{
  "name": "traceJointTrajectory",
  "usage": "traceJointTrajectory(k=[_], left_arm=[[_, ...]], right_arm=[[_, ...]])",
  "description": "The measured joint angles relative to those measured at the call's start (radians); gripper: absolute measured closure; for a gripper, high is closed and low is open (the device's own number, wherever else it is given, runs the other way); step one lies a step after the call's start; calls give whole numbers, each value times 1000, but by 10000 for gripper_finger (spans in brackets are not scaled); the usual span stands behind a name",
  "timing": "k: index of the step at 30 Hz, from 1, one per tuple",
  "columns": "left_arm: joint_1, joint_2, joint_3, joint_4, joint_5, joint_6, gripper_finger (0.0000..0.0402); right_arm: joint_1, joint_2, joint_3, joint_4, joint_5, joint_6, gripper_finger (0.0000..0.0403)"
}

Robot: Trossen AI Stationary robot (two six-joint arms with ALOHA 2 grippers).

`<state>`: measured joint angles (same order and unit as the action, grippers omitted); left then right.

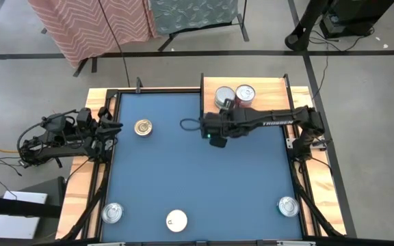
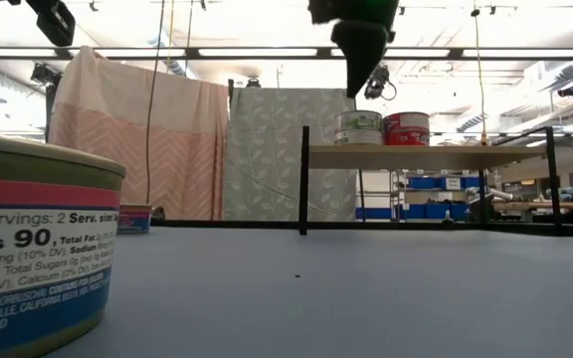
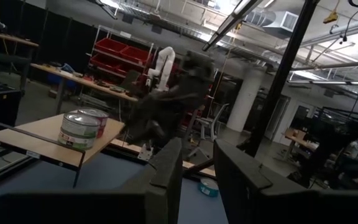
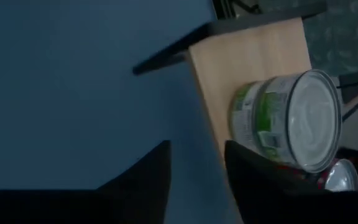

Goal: Stack canned seafood by type on shelf
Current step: Put the right green-blue tuna can on the shelf

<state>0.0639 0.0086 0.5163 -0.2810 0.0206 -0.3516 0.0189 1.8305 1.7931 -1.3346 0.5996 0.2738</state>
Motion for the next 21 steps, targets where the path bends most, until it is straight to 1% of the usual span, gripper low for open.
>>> traceJointTrajectory(k=[2,6,7,8,11,12,14,16,18,21], left_arm=[[0,0,0,0,-6,0,307],[0,0,0,0,-11,0,307],[0,0,0,0,-11,0,307],[0,0,0,0,-11,0,307],[0,0,0,0,-12,0,307],[0,0,0,0,-12,0,307],[0,0,0,3,-12,0,307],[0,0,0,17,-12,1,307],[0,0,0,47,-12,5,307],[0,0,0,79,-12,26,307]], right_arm=[[32,0,0,1,16,55,282],[89,0,0,3,8,183,371],[102,0,0,3,8,226,386],[116,0,-4,9,6,278,391],[149,-1,-44,80,-26,489,388],[163,-1,-60,123,-38,531,390],[194,0,-82,207,-34,566,396],[229,0,-82,270,18,589,396],[255,-20,-76,284,94,622,397],[281,-112,-75,287,255,665,398]])
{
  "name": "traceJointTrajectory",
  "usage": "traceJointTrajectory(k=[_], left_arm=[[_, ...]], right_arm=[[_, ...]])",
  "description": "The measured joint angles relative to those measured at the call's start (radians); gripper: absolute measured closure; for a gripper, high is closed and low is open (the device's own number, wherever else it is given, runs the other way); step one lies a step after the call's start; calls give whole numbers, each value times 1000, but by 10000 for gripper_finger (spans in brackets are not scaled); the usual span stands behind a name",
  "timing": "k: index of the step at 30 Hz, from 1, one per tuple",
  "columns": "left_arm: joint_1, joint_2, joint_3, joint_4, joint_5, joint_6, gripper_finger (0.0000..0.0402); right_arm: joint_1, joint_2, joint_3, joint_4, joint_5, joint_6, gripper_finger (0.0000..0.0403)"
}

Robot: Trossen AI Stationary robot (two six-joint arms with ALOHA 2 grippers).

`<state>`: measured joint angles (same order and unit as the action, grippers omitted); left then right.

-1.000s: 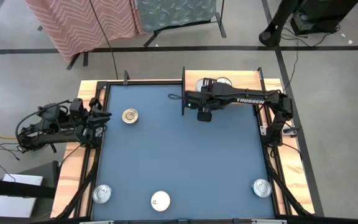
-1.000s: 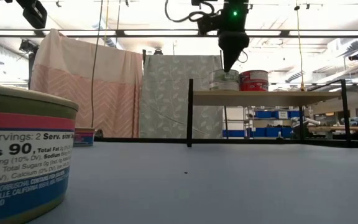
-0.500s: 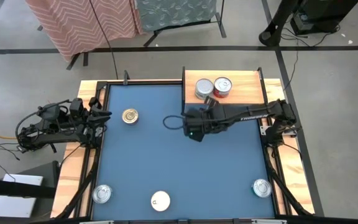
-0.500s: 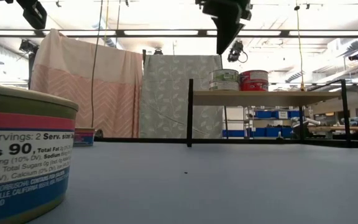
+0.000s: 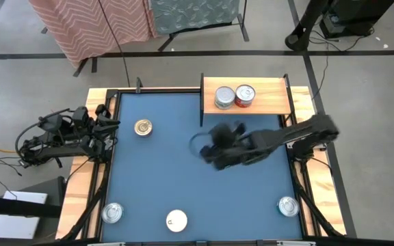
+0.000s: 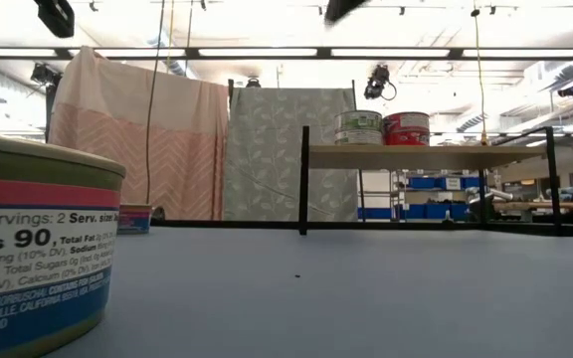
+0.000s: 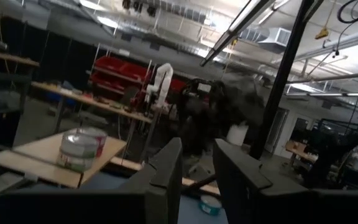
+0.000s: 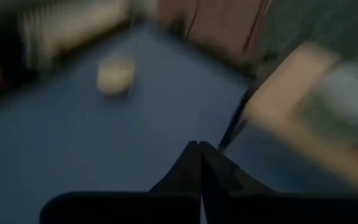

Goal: Stack canned seafood by type on shelf
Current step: Put the right green-blue tuna can on the shelf

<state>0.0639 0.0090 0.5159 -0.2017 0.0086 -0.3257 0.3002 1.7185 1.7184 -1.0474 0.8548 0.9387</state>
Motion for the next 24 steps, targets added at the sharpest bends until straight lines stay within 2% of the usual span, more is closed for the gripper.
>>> traceJointTrajectory(k=[3,6,8,10,12,16,19,24], left_arm=[[0,0,0,20,0,23,307],[0,0,0,19,-1,39,307],[0,0,0,18,-4,55,307],[0,0,0,16,-11,62,307],[0,0,0,16,-30,64,307],[0,0,0,15,-52,64,307],[0,0,0,15,-65,62,307],[0,0,0,16,-96,55,307]], right_arm=[[35,-136,-3,3,117,-34,400],[84,-261,-12,25,128,-148,400],[109,-339,-22,48,84,-237,400],[121,-415,-48,99,-8,-313,401],[122,-493,-105,166,-152,-358,401],[101,-641,-292,357,-402,-407,401],[89,-758,-471,492,-524,-408,401],[71,-950,-790,659,-660,-320,401]])
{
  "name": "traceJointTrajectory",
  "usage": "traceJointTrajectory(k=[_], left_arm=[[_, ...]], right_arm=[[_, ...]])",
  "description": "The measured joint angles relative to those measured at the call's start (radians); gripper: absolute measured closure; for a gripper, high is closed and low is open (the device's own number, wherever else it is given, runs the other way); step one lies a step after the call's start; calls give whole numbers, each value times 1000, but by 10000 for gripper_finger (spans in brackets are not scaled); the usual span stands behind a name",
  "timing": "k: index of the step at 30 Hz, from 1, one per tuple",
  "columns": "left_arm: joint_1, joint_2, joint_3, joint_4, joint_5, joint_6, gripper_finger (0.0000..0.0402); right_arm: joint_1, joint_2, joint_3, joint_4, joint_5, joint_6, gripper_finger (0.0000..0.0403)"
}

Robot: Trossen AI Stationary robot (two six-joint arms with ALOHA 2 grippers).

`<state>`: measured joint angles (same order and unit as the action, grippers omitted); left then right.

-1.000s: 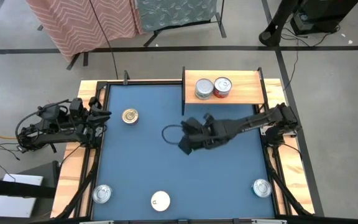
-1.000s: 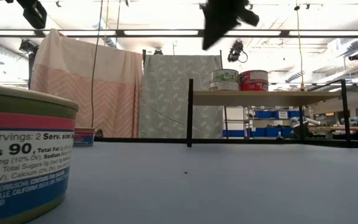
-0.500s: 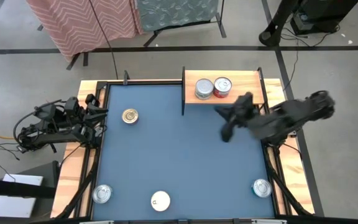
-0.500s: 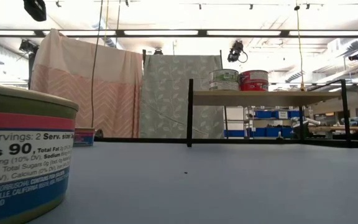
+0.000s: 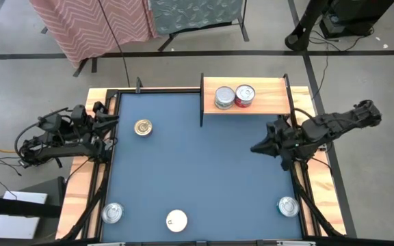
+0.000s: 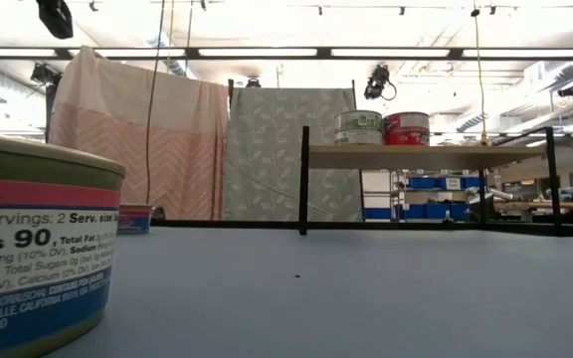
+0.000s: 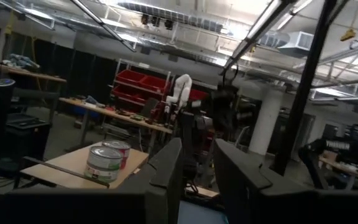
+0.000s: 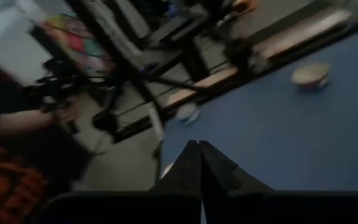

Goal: Stack canned seafood by type on shelf
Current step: Put the right green-blue tuna can on the shelf

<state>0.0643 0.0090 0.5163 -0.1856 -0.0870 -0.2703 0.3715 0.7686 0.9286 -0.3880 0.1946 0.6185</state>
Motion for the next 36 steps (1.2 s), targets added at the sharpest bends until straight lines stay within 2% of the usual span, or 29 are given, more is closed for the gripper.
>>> traceJointTrajectory(k=[5,7,10,13,16,18,22,25,30,36], left_arm=[[0,0,0,0,-73,-2,307],[0,0,0,1,-107,-2,307],[0,0,0,1,-139,5,307],[0,0,0,1,-169,5,307],[0,0,0,1,-190,2,307],[0,0,0,1,-202,-41,307],[0,0,0,2,-234,-81,307],[0,0,0,4,-270,-81,307],[0,5,1,20,-333,-77,307],[0,6,1,37,-350,-77,307]], right_arm=[[-20,-200,-296,201,-157,102,400],[-25,-270,-388,253,-186,134,400],[-27,-359,-485,286,-177,139,400],[-27,-424,-543,237,-124,152,400],[-27,-457,-580,162,-71,288,397],[-27,-464,-594,136,-77,299,396],[-29,-459,-607,141,-221,180,398],[-40,-453,-618,140,-351,154,398],[-54,-408,-639,137,-570,237,398],[-24,-275,-639,140,-780,293,398]])
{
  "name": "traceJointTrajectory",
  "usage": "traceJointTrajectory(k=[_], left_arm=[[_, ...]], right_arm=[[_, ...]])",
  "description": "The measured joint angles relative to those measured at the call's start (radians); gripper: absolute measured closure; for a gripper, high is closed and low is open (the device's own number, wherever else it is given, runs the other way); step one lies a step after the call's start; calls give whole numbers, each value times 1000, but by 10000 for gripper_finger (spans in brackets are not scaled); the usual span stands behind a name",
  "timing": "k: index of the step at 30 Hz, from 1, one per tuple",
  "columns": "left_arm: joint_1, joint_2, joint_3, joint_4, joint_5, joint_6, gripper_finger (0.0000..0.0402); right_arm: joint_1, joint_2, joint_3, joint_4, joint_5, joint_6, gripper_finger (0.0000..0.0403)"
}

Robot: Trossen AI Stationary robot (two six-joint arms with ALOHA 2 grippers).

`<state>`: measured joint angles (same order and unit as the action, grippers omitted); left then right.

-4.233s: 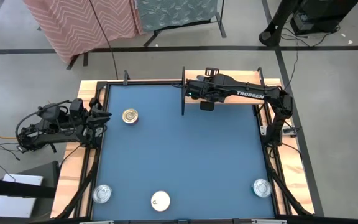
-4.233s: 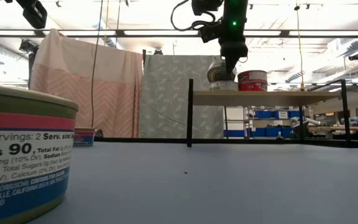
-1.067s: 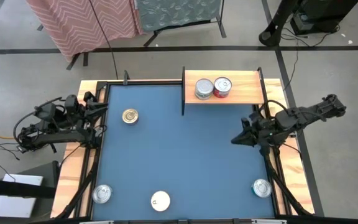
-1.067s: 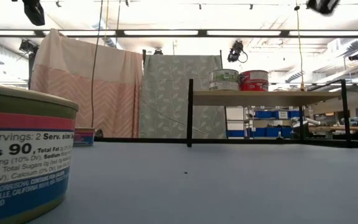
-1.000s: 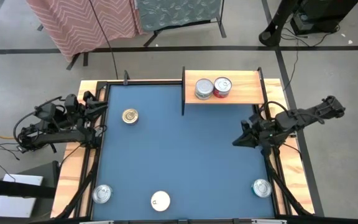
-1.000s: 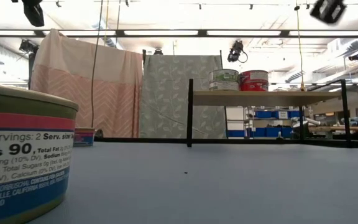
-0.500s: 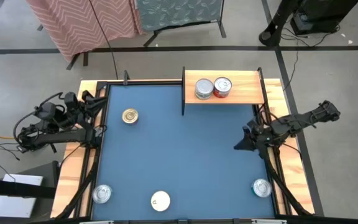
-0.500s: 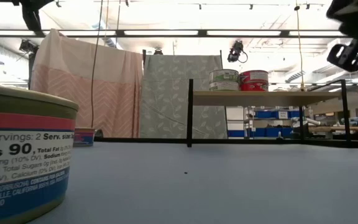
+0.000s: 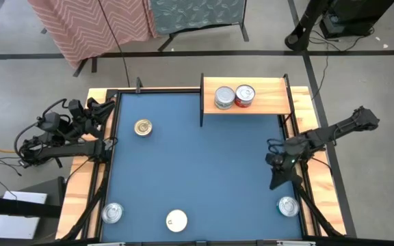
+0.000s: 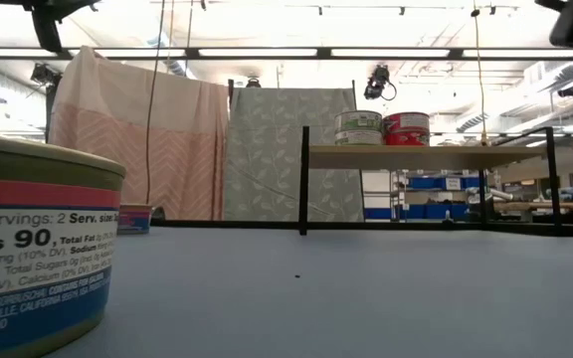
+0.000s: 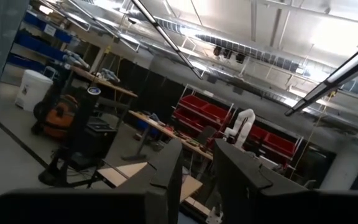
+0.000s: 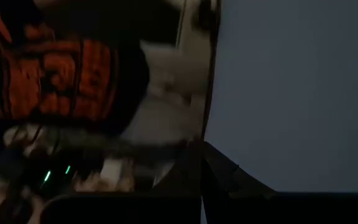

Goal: Stack canned seafood by type on shelf
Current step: Put the right green-blue tuna can on the shelf

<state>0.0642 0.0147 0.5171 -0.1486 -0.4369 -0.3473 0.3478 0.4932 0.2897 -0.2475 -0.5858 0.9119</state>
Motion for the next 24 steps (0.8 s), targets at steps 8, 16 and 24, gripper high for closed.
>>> traceJointTrajectory(k=[8,16,24], left_arm=[[0,0,0,0,-1,2,307],[0,0,0,-1,-1,3,307],[0,0,0,-3,-1,3,307]], right_arm=[[86,219,83,-3,-119,-25,400],[179,429,328,-219,14,-189,400],[320,568,443,-413,46,-207,400]])
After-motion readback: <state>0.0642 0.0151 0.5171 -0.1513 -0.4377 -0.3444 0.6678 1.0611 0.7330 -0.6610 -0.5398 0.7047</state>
